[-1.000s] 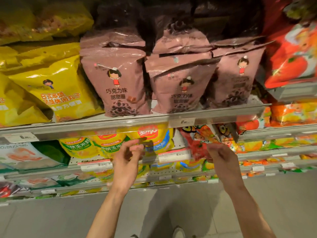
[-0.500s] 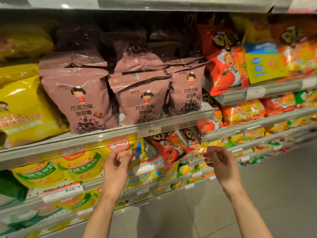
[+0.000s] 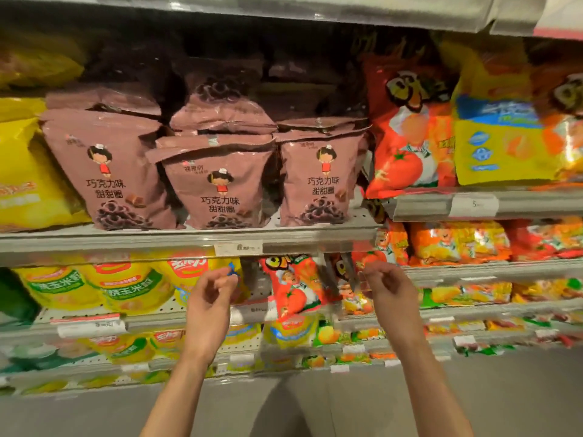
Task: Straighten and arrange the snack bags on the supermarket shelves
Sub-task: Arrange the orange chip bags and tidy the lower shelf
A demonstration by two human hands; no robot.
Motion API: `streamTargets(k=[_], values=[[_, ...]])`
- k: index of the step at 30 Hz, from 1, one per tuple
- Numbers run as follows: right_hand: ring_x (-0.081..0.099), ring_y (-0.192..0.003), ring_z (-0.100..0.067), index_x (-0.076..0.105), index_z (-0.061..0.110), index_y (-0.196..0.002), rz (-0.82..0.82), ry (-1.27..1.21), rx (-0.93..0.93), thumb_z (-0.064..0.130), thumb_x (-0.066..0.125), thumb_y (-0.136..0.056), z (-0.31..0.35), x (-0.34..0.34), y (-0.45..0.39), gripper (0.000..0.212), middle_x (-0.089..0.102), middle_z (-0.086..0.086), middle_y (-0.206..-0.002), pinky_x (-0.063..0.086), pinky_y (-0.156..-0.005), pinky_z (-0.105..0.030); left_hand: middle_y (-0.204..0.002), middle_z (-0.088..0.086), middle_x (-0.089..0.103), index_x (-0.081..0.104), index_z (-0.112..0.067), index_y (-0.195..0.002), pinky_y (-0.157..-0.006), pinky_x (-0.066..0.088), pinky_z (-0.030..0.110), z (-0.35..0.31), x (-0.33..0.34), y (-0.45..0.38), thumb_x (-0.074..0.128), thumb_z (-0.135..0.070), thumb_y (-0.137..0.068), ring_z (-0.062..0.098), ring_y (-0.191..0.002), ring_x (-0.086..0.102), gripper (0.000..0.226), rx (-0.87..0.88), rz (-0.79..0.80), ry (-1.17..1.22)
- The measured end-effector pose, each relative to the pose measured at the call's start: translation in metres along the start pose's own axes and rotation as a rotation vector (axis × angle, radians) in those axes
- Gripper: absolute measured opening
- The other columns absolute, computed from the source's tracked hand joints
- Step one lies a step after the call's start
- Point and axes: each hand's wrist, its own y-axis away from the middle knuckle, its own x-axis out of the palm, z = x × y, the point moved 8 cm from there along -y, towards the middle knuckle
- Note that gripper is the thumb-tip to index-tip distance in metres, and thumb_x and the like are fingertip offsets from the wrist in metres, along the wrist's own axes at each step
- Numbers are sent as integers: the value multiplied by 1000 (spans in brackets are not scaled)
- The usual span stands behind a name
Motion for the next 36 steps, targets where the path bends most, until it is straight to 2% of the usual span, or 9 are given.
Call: streamTargets(k=[3,9,12,18,24,26,29,32,36], values=[[65,-71,-5,70,14,-92,140,50,-1,10,56,-102,-13,6,-22,18,71,7,-75,52,-66,-16,-92,5,77,69,-20,-105,-77,59,25,11,23,9,65,-12,-98,28,-90,74,12,-23,-79,-5],[60,-77,1,61,26,-88,521,408,10,32,57,-104,-53,51,-36,18,65,14,-83,45,-71,-21,-95,-2,71,64,-21,-107,-79,53,20,48,60,16,63,-16,-100,17,-90,68,8,-72,-78,-192],[65,-94,-12,67,22,-116,613,456,70,33,56,-104,-78,73,-34,20,68,5,-100,48,-80,-20,-107,2,68,60,-16,-115,-77,45,8,74,76,16,60,-12,-102,19,-103,64,14,-146,-26,-270],[47,-140,-27,39,14,-154,623,572,160,35,49,-107,-113,91,-39,53,47,-9,-154,38,-114,-33,-114,5,61,54,-13,-125,-67,51,8,103,95,8,50,-1,-104,17,-102,66,24,-294,111,-271],[52,-102,-8,45,8,-148,570,455,263,26,50,-108,-130,93,-46,44,62,-1,-128,35,-69,-1,-131,7,55,40,-4,-150,-70,51,7,118,97,-1,52,-3,-105,18,-113,57,47,-402,178,-186],[55,-96,-8,50,9,-144,535,452,266,29,53,-106,-134,91,-49,43,58,8,-110,37,-72,-9,-127,5,64,54,-13,-135,-76,53,12,120,96,-1,56,-6,-103,12,-104,65,33,-399,177,-161],[57,-69,1,63,15,-124,524,458,268,39,55,-104,-140,90,-48,33,61,13,-86,40,-55,-10,-84,-16,73,59,-29,-97,-62,53,13,121,97,-2,63,-14,-100,-7,-66,66,16,-377,183,-164],[57,-64,4,56,35,-96,523,487,296,53,57,-99,-149,86,-44,19,62,16,-80,42,-51,-10,-64,-17,68,61,-23,-90,-51,45,9,121,97,-3,69,-20,-97,-7,-51,60,11,-365,184,-185],[62,-67,-3,65,26,-94,565,471,297,46,67,-95,-161,87,-40,20,66,10,-78,47,-58,-16,-65,-1,60,59,-10,-94,-43,39,17,130,96,-3,64,-17,-100,7,-45,52,10,-422,217,-216]])
